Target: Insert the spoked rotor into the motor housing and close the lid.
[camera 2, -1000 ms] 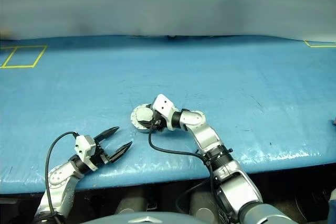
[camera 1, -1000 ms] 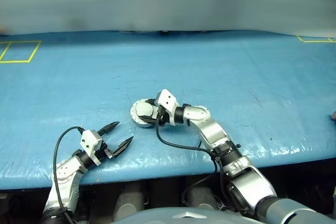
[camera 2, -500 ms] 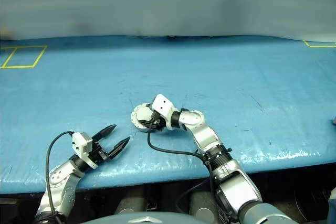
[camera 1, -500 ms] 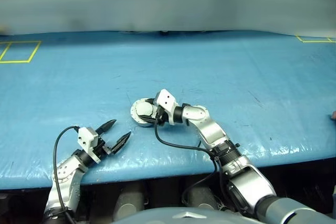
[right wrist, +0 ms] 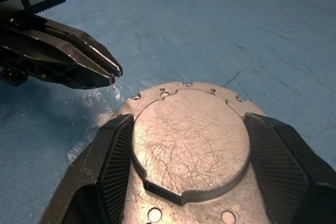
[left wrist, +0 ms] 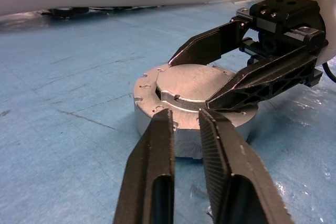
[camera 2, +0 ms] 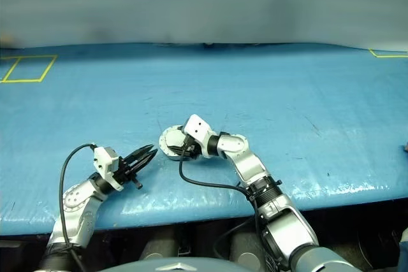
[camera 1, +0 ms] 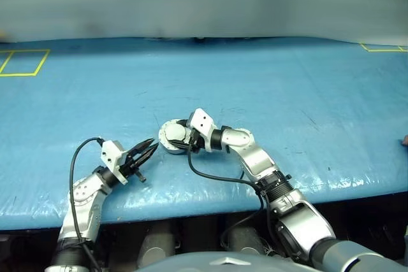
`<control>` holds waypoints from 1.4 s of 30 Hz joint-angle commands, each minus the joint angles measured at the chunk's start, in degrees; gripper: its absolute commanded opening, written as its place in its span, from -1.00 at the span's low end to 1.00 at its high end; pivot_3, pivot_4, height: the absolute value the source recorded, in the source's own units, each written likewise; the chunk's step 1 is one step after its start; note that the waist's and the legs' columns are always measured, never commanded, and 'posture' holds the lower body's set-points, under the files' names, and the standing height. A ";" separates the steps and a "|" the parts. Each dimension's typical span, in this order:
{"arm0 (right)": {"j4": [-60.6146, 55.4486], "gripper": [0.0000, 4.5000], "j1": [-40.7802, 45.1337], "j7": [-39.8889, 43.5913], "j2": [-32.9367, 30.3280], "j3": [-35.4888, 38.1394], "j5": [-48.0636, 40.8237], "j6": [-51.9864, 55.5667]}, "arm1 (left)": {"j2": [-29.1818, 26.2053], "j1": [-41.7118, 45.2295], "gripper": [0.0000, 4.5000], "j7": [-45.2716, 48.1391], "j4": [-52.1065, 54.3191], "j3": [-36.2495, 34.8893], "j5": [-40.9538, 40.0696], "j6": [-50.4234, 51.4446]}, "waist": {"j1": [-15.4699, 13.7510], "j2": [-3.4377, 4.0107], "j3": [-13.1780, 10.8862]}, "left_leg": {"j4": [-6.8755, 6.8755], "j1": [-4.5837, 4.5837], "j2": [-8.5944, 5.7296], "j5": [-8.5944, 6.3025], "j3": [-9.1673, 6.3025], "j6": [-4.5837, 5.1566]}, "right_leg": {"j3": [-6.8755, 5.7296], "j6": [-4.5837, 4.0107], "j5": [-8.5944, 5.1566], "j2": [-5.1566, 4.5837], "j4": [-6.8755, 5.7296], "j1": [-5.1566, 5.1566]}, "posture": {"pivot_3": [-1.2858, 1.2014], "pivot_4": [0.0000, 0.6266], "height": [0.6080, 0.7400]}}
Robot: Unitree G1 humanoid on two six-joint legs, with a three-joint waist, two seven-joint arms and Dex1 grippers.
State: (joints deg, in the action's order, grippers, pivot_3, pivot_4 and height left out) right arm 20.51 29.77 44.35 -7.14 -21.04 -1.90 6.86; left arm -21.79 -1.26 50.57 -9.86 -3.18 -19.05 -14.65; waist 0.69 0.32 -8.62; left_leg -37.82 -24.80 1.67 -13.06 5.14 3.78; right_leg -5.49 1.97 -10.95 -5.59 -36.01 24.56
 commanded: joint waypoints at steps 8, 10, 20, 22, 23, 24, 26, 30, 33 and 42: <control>-0.04 0.33 -2.71 -1.67 -1.07 0.02 1.43 2.55 | -0.58 1.42 -0.99 -2.61 -1.82 2.20 5.35 -0.66 | -0.08 -0.01 0.01 | 0.02 -0.01 -0.01 0.00 0.00 0.00 | -0.01 0.00 0.00 -0.01 0.01 0.00 | 0.03 -0.52 1.00; -0.24 0.33 -2.84 -1.76 -1.01 0.00 1.35 2.67 | -0.53 1.56 -0.99 -2.75 -1.93 2.55 5.85 -0.68 | -0.10 -0.01 0.01 | 0.02 0.00 -0.02 0.00 0.00 0.00 | -0.01 0.00 0.00 -0.02 0.01 -0.01 | 0.03 -0.52 1.00; -1.35 0.33 -4.03 -1.59 -0.77 -0.72 1.13 3.24 | 0.63 1.40 -0.99 -3.93 -0.69 2.20 4.21 2.19 | -0.15 -0.01 0.01 | 0.02 0.00 -0.02 0.00 -0.01 0.00 | -0.01 0.00 0.00 -0.04 0.02 -0.02 | 0.03 -0.52 1.00; -1.52 0.33 -4.25 -1.38 -0.82 -0.87 1.09 3.34 | 0.92 1.61 -0.99 -4.22 -0.56 2.30 4.08 2.84 | -0.20 -0.02 0.01 | 0.02 0.00 -0.03 0.00 -0.01 0.00 | -0.01 0.00 0.00 -0.04 0.02 -0.03 | 0.03 -0.52 1.00; -1.61 0.33 -4.36 -1.29 -0.84 -0.95 1.09 3.38 | 1.32 1.80 -0.99 -4.07 -0.06 2.28 3.05 4.23 | -0.22 -0.02 0.01 | 0.02 0.00 -0.03 -0.01 -0.01 0.01 | -0.01 0.00 0.00 -0.05 0.03 -0.03 | 0.03 -0.52 1.00; -1.66 0.33 -4.44 -1.24 -0.85 -1.02 1.11 3.39 | 1.61 2.00 -0.99 -3.88 0.40 2.31 2.23 5.44 | -0.26 -0.02 0.01 | 0.02 0.00 -0.04 -0.01 -0.01 0.01 | -0.01 0.00 0.00 -0.05 0.03 -0.04 | 0.03 -0.52 1.00; -1.80 0.33 -4.59 -1.14 -0.85 -1.13 1.16 3.44 | 1.62 2.30 -0.99 -3.52 0.92 2.68 1.89 6.97 | -0.33 -0.02 0.02 | 0.01 0.00 -0.05 -0.01 -0.01 0.01 | -0.02 0.01 0.00 -0.06 0.04 -0.04 | 0.03 -0.52 1.00; -2.18 0.33 -4.81 -1.05 -0.77 -1.30 1.17 3.60 | 1.17 2.60 -0.99 -3.46 0.86 3.72 3.27 9.05 | -0.47 -0.02 0.02 | 0.01 0.00 -0.05 -0.01 -0.01 0.02 | -0.03 0.01 0.00 -0.06 0.04 -0.05 | 0.03 -0.52 1.00; -2.73 0.33 -5.02 -0.93 -0.81 -1.35 1.00 3.85 | 1.26 2.64 -0.99 -3.47 0.48 4.14 4.14 9.03 | -0.67 -0.01 0.03 | 0.02 0.00 -0.06 -0.01 -0.01 0.02 | -0.03 0.01 0.00 -0.06 0.05 -0.06 | 0.03 -0.52 1.00; -6.26 0.91 -6.36 1.90 -1.43 -1.51 -1.00 5.48 | 1.98 2.96 -1.00 -4.09 -0.19 5.53 6.05 7.66 | -1.34 0.01 0.06 | 0.02 0.00 -0.07 -0.03 -0.02 0.04 | -0.02 0.01 0.00 -0.08 0.07 -0.06 | 0.03 -0.52 1.00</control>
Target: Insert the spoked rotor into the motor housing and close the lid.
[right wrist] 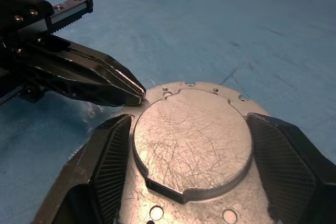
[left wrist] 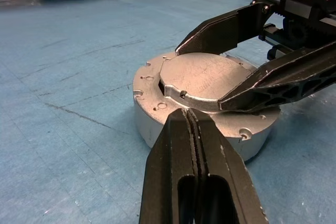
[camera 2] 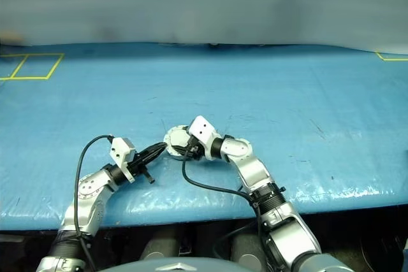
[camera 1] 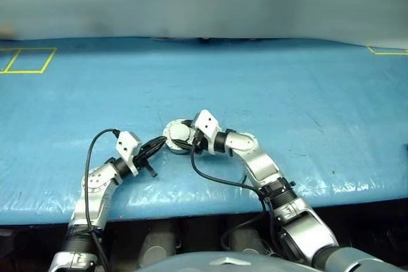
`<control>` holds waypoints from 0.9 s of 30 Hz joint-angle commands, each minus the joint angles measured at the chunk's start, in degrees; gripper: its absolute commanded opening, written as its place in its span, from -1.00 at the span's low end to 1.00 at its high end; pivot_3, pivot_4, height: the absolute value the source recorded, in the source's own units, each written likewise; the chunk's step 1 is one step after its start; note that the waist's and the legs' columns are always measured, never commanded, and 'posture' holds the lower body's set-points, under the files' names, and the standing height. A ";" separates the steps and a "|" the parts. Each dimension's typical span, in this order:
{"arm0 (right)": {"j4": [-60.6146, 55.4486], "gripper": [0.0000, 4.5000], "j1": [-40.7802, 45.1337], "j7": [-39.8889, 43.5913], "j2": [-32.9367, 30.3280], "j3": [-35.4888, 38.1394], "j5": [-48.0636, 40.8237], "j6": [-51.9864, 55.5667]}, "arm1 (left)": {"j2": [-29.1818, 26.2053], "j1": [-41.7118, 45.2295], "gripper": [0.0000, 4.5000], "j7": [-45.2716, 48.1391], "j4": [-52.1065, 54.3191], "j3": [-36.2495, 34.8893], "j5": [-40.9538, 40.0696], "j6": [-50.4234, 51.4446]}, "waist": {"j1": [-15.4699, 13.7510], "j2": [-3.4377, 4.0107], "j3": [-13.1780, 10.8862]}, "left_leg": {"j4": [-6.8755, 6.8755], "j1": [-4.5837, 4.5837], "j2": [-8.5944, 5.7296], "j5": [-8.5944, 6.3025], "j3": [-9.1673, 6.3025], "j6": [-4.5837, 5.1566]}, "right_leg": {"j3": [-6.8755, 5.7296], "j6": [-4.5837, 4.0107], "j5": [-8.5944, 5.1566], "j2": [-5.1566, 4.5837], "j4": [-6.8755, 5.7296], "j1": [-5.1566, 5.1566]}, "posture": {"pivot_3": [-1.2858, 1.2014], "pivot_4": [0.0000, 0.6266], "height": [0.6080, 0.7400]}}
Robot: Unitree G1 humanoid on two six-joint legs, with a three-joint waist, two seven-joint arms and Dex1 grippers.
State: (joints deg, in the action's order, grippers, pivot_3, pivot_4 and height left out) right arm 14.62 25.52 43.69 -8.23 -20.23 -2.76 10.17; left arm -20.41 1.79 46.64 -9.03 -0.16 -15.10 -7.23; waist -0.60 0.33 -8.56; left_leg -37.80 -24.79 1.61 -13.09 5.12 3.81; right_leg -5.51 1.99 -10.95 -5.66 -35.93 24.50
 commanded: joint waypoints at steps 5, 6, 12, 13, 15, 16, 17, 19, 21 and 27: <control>-6.18 0.99 -3.29 2.20 -0.33 -1.13 -1.60 3.57 | 0.89 -0.78 -1.00 -0.25 -1.24 2.99 2.60 -0.66 | -0.20 0.00 0.00 | 0.00 -0.02 0.00 0.00 0.00 0.00 | 0.00 0.00 0.00 0.00 0.01 0.01 | 0.03 -0.52 1.00; -8.02 0.99 -3.68 2.17 0.00 -0.22 -3.03 4.70 | 0.97 -1.00 -1.00 -0.22 -1.25 3.12 2.65 -0.85 | -0.18 0.00 0.00 | 0.01 -0.03 0.00 -0.02 0.00 0.02 | 0.00 0.00 0.00 0.00 0.03 0.02 | 0.03 -0.52 1.00; -12.59 0.99 -4.45 -0.38 2.31 5.31 -8.97 10.44 | 1.23 -1.64 -1.00 -0.30 -1.56 3.41 2.91 -1.76 | -0.17 0.01 -0.01 | 0.03 -0.13 0.01 -0.10 -0.01 -0.01 | -0.01 -0.01 0.00 0.02 0.09 0.10 | 0.03 -0.52 1.00; -12.81 0.99 -4.35 -0.83 2.72 6.38 -10.06 11.45 | 1.21 -1.65 -1.00 -0.31 -1.59 3.42 2.95 -1.82 | -0.18 0.02 -0.02 | 0.03 -0.13 0.01 -0.10 -0.01 -0.01 | -0.02 -0.01 0.00 0.02 0.09 0.11 | 0.03 -0.52 1.00; -13.00 0.99 -4.18 -2.00 3.19 8.24 -11.65 13.37 | 1.19 -1.62 -1.00 -0.33 -1.68 3.49 3.00 -1.97 | -0.23 0.01 -0.02 | 0.01 -0.15 0.01 -0.10 -0.02 0.00 | -0.03 -0.01 0.00 0.02 0.08 0.11 | 0.03 -0.52 1.00; -13.12 0.99 -4.17 -2.37 3.21 8.92 -12.42 14.25 | 1.19 -1.65 -1.00 -0.38 -1.73 3.52 3.05 -2.09 | -0.24 0.01 -0.02 | 0.00 -0.16 0.01 -0.10 -0.02 0.00 | -0.03 -0.01 0.00 0.01 0.08 0.10 | 0.03 -0.52 1.00; -13.29 0.99 -4.28 -2.63 3.22 9.59 -13.24 15.03 | 1.20 -1.74 -1.00 -0.41 -1.76 3.56 3.06 -2.21 | -0.25 0.01 -0.02 | -0.01 -0.16 0.00 -0.10 -0.02 0.01 | -0.03 0.00 0.00 0.01 0.09 0.10 | 0.03 -0.52 1.00; -13.63 0.99 -4.49 -3.39 3.28 10.70 -14.52 16.43 | 1.22 -1.97 -1.00 -0.50 -1.83 3.68 3.09 -2.56 | -0.22 0.02 -0.02 | -0.02 -0.17 0.00 -0.11 -0.02 0.02 | -0.03 0.00 0.00 0.00 0.09 0.10 | 0.03 -0.52 1.00; -14.02 0.99 -4.78 -4.33 3.50 12.10 -16.00 18.14 | 1.33 -2.21 -1.00 -0.60 -1.89 3.75 3.05 -2.96 | -0.21 0.02 -0.02 | -0.01 -0.17 0.00 -0.11 -0.02 0.02 | -0.03 0.00 0.00 0.01 0.09 0.12 | 0.03 -0.52 1.00; -13.07 0.99 -5.29 -8.38 4.05 18.35 -21.92 26.17 | 1.62 -2.30 -1.00 -0.66 -2.16 3.70 2.82 -3.74 | -0.22 0.02 -0.02 | -0.01 -0.22 0.00 -0.11 -0.03 0.02 | -0.05 -0.01 0.00 0.02 0.09 0.13 | 0.03 -0.52 1.00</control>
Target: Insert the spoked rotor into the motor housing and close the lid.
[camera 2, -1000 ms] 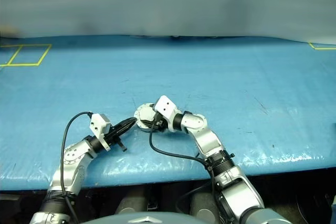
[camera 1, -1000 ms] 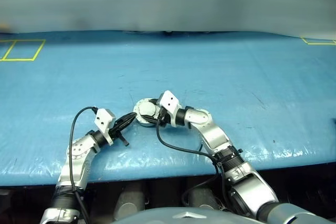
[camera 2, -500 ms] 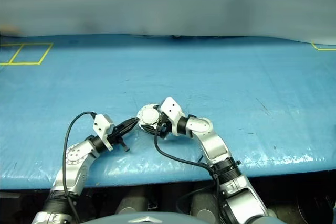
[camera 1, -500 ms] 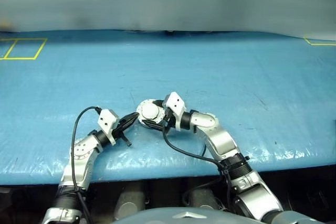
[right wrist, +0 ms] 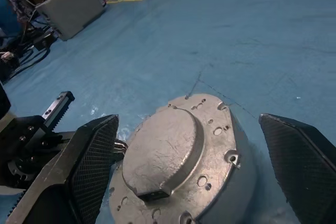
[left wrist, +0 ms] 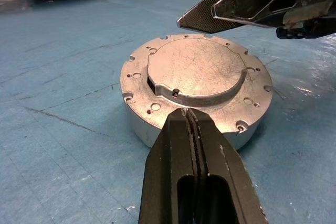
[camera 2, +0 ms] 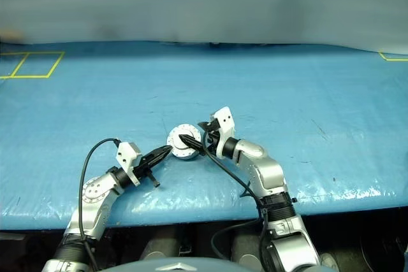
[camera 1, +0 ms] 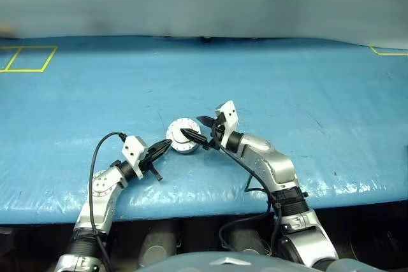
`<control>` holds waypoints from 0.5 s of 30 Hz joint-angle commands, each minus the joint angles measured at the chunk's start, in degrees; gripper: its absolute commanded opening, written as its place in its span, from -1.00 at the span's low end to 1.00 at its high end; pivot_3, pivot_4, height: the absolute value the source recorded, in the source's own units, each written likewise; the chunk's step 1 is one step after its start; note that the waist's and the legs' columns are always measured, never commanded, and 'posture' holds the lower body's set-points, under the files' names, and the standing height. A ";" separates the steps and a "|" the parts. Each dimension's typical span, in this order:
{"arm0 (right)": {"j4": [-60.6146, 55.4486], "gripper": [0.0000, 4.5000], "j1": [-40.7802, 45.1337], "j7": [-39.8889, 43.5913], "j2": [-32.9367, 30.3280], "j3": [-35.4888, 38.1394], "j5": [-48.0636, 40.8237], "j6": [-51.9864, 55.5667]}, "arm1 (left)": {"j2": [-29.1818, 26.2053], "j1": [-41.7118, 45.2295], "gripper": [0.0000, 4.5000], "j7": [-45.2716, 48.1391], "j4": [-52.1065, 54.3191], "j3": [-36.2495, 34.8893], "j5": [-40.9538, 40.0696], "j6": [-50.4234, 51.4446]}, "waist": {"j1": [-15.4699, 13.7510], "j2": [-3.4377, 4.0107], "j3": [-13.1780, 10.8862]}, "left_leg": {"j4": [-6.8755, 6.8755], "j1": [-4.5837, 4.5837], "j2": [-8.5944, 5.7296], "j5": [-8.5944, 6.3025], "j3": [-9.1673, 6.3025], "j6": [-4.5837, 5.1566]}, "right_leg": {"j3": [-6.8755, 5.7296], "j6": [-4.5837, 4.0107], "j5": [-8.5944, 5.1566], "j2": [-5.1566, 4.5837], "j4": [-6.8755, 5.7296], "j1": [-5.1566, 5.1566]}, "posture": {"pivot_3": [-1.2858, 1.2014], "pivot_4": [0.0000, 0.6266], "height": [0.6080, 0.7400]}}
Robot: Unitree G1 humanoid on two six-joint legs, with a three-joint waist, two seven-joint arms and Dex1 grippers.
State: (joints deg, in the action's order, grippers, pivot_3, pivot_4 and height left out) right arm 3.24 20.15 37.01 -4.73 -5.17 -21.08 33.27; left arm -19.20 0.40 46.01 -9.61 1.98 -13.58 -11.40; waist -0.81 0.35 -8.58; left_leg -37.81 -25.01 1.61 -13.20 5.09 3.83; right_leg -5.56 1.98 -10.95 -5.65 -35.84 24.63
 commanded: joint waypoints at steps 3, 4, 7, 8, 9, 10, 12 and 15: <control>0.03 0.99 0.20 -2.91 1.03 6.95 -7.75 7.94 | 0.32 -0.89 -1.00 -0.14 -1.73 1.64 1.34 0.07 | 0.00 0.00 0.00 | 0.00 0.00 0.00 0.00 0.00 0.00 | 0.00 0.00 0.00 0.00 0.00 0.00 | 0.03 -0.52 1.00; 0.95 0.99 0.24 -3.01 1.36 8.67 -9.90 9.97 | 0.27 -0.89 -1.00 -0.20 -1.78 1.65 1.39 -0.05 | 0.00 0.00 0.00 | 0.00 0.00 0.00 0.00 0.00 0.00 | -0.01 0.00 0.00 0.01 0.00 0.01 | 0.03 -0.52 1.00; 2.96 0.99 0.35 -2.99 2.14 12.39 -14.77 14.58 | 0.15 -0.81 -1.00 -0.34 -1.95 1.66 1.49 -0.33 | 0.02 0.01 0.00 | 0.00 0.00 0.00 0.00 -0.01 0.00 | -0.01 0.00 0.00 0.01 0.00 0.00 | 0.03 -0.52 1.00; 3.45 0.99 0.34 -3.03 2.32 13.18 -15.98 15.81 | 0.11 -0.79 -1.00 -0.42 -2.01 1.66 1.56 -0.46 | 0.03 0.02 -0.01 | 0.00 -0.01 0.00 0.00 -0.01 0.01 | -0.01 0.00 0.00 0.01 0.00 0.01 | 0.03 -0.52 1.00; 3.98 0.99 0.35 -3.07 2.57 14.06 -17.29 17.07 | 0.07 -0.79 -1.00 -0.48 -2.02 1.65 1.59 -0.54 | 0.04 0.02 -0.01 | 0.00 -0.01 0.00 0.00 -0.01 0.01 | -0.01 0.00 0.00 0.01 0.00 0.01 | 0.03 -0.52 1.00; 4.42 0.99 0.35 -3.02 2.75 14.74 -18.46 18.16 | 0.05 -0.79 -1.00 -0.54 -2.04 1.64 1.60 -0.62 | 0.05 0.02 -0.01 | 0.00 -0.01 0.00 0.00 0.00 0.01 | -0.01 0.00 0.00 0.01 0.00 0.01 | 0.03 -0.52 1.00; 4.94 0.99 0.35 -2.89 2.88 15.42 -19.93 19.58 | -0.01 -0.81 -1.00 -0.62 -2.12 1.67 1.57 -0.78 | 0.07 0.03 -0.01 | 0.00 -0.01 0.01 0.00 -0.01 0.01 | -0.01 0.00 0.00 0.02 0.00 0.01 | 0.03 -0.52 1.00; 5.37 0.99 0.10 -2.63 2.94 15.04 -20.77 20.93 | -0.11 -0.92 -1.00 -0.71 -2.20 1.70 1.55 -0.95 | 0.09 0.03 -0.02 | 0.00 -0.01 0.00 0.00 -0.01 0.01 | -0.01 0.00 0.00 0.03 0.00 0.01 | 0.03 -0.52 1.00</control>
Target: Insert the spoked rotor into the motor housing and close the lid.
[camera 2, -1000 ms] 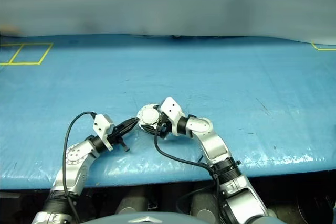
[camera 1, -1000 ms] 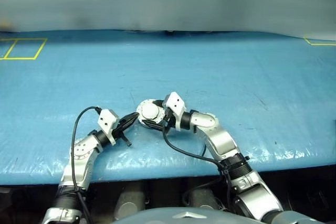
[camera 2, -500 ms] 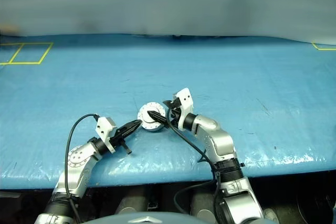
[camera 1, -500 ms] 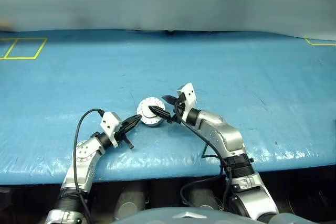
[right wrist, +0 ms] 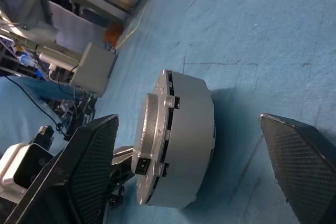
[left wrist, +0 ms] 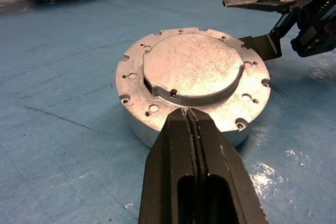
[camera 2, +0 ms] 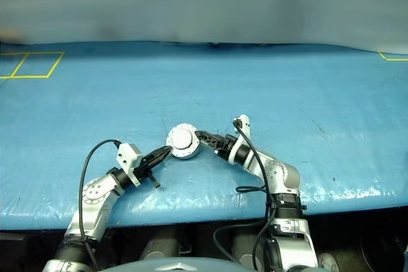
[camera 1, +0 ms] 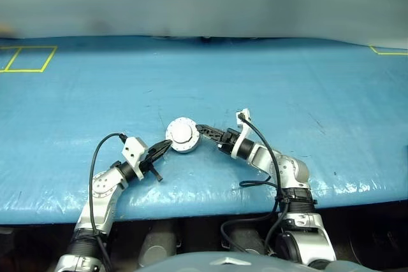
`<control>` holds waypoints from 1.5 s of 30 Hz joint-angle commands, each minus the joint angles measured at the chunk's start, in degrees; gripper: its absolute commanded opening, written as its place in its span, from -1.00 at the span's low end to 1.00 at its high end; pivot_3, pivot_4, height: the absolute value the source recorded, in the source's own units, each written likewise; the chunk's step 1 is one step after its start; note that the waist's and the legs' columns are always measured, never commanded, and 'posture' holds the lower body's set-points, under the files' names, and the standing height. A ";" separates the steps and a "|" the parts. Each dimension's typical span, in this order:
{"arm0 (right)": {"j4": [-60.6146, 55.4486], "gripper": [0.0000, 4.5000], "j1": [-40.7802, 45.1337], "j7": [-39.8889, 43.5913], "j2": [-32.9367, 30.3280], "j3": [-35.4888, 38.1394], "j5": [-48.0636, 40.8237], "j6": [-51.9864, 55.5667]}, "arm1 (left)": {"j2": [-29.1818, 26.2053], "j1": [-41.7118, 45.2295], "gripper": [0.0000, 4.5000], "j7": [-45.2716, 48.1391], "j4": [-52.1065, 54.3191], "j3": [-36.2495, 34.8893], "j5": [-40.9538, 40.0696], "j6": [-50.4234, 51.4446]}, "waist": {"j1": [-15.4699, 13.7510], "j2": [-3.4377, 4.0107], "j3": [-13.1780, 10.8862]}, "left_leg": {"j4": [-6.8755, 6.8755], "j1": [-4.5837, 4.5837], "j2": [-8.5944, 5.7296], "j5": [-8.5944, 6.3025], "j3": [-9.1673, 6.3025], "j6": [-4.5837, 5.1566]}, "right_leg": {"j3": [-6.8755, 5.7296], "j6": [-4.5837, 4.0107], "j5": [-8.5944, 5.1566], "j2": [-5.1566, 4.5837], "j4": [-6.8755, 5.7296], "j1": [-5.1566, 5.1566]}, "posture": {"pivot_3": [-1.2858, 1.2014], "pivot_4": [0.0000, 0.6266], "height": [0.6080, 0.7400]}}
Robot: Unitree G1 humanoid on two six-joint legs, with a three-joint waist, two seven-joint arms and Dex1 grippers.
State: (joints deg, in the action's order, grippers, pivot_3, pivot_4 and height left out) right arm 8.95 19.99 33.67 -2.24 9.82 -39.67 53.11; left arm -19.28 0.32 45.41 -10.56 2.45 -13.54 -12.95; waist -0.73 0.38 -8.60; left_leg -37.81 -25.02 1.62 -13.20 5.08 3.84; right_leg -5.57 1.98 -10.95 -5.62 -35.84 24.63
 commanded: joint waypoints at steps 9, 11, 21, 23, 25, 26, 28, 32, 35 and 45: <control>1.95 0.31 0.07 0.50 0.93 -3.80 0.28 0.26 | -0.32 -0.93 -1.00 -0.09 -1.10 1.30 1.26 0.76 | 0.02 0.00 0.00 | -0.01 0.00 0.00 0.00 0.00 0.00 | 0.00 0.01 0.00 0.02 0.00 0.00 | 0.03 -0.52 1.00; 2.31 -0.01 0.14 0.53 1.24 -3.41 -0.17 0.10 | -0.36 -0.91 -1.00 -0.03 -1.09 1.28 1.13 0.87 | 0.04 0.00 0.00 | 0.00 0.01 0.00 0.00 0.00 0.00 | 0.00 0.01 0.00 0.02 0.00 -0.01 | 0.03 -0.52 1.00; 2.65 -0.50 -0.03 0.59 1.80 -3.14 -0.89 -0.36 | 0.47 -0.98 -1.00 -0.58 -1.09 0.24 -0.22 0.83 | 0.17 0.02 -0.01 | -0.01 0.02 0.01 0.00 0.00 0.00 | 0.00 0.01 0.00 0.02 -0.01 0.00 | 0.03 -0.52 1.00; 2.93 -0.50 0.04 0.19 2.08 -2.79 -1.03 -0.63 | 1.14 -0.99 -1.00 -1.26 -0.66 -0.73 -1.65 1.90 | 0.22 0.02 -0.01 | -0.01 0.01 0.02 0.00 -0.01 0.00 | 0.00 0.02 0.00 0.02 -0.01 0.00 | 0.03 -0.52 1.00; 3.04 -0.50 0.13 -0.26 2.65 -1.82 -1.74 -0.88 | 2.53 -0.96 -1.00 -2.00 0.51 -2.62 -5.08 4.25 | 0.39 0.01 -0.01 | -0.01 0.02 0.02 0.00 -0.01 0.00 | 0.00 0.02 0.00 0.02 -0.01 0.00 | 0.03 -0.52 1.00; 3.02 -0.50 0.16 -0.43 2.98 -1.21 -2.31 -0.85 | 3.21 -0.97 -1.00 -2.41 1.16 -3.55 -6.70 5.31 | 0.51 0.01 -0.01 | -0.01 0.01 0.02 0.00 -0.01 0.00 | 0.00 0.02 0.00 0.02 -0.01 0.00 | 0.03 -0.52 1.00; 2.85 -0.50 0.16 -0.84 3.58 -0.01 -3.42 -0.77 | 4.70 -0.93 -1.00 -3.31 2.52 -5.52 -10.17 7.49 | 0.78 0.00 -0.02 | -0.01 0.00 0.02 0.00 -0.01 0.00 | 0.01 0.03 0.01 0.02 -0.01 0.00 | 0.03 -0.52 1.00; 2.23 -0.50 0.03 -1.88 4.98 3.47 -6.64 -0.69 | 9.22 -0.50 -1.00 -6.26 6.73 -11.60 -22.24 14.31 | 1.12 -0.10 -0.08 | -0.04 -0.18 0.02 0.16 -0.05 0.28 | -0.02 0.06 0.03 0.04 0.00 0.07 | 0.03 -0.52 1.00; 0.62 -0.50 -0.49 -2.14 5.62 5.35 -9.20 -0.34 | 11.02 -0.91 -0.74 -5.82 9.15 -14.24 -28.41 18.11 | 1.19 -0.12 -0.09 | -0.14 -0.50 -0.01 0.20 -0.08 0.34 | -0.04 0.16 0.10 0.13 -0.01 0.09 | 0.03 -0.52 1.00; -5.51 -0.50 -1.36 -3.89 8.01 7.94 -18.37 3.03 | 13.58 -2.51 0.75 -8.14 14.12 -16.15 -41.64 32.76 | 1.53 -0.19 -0.16 | -0.14 -0.55 -0.06 0.16 -0.07 0.44 | -0.02 0.19 0.09 0.39 -0.04 0.10 | 0.03 -0.52 1.00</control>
State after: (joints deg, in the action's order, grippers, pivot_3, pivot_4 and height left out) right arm 7.51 17.67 28.92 4.48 17.37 -53.38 55.74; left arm -5.79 -1.87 37.01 0.19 -13.59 -51.96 16.73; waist 0.80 0.19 -8.76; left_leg -37.96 -25.57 1.57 -13.04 5.01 4.28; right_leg -5.58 2.16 -10.87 -5.22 -35.89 24.73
